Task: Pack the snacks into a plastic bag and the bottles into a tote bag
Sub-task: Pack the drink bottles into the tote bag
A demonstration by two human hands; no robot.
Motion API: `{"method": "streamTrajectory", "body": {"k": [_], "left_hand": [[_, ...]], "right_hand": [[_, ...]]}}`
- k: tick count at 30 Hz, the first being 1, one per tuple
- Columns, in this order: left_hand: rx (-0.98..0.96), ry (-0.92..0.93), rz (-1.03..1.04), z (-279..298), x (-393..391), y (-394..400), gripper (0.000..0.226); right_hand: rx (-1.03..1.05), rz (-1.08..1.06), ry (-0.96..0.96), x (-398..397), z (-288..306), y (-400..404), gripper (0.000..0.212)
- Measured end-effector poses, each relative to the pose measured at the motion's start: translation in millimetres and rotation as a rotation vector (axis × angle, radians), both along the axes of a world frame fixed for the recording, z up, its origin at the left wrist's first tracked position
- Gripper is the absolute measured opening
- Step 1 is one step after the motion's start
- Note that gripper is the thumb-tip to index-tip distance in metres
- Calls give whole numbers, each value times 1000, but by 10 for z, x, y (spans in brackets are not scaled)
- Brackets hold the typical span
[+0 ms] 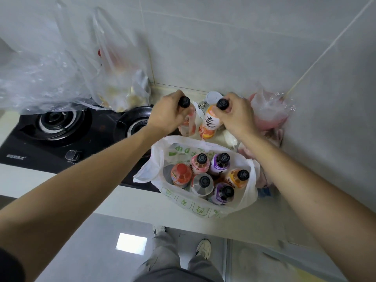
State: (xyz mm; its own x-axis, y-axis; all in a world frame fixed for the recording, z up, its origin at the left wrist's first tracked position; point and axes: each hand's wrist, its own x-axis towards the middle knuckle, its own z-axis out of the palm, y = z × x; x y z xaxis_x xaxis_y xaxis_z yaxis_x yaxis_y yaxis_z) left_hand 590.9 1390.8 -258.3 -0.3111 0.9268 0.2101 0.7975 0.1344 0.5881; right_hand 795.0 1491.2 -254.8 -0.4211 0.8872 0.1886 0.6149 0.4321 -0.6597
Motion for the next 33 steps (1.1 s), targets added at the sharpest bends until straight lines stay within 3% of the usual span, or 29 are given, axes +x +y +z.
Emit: {"method": "streamTrajectory", "body": {"k": [5, 10, 23, 33], "left_hand": [[113, 32, 70, 534, -83, -208, 33], [79, 99, 127, 716, -45, -499, 35], [-175, 118, 162, 152, 257, -895, 36], [-280, 60, 159, -258, 277, -894, 37]], "right_hand": [[32, -8, 97, -39, 461, -62, 25], [-9, 90, 90, -43, 663, -226, 18], [-188, 319, -85, -252, 64, -525, 19], [-229, 290, -273, -307, -375, -555, 21]]}}
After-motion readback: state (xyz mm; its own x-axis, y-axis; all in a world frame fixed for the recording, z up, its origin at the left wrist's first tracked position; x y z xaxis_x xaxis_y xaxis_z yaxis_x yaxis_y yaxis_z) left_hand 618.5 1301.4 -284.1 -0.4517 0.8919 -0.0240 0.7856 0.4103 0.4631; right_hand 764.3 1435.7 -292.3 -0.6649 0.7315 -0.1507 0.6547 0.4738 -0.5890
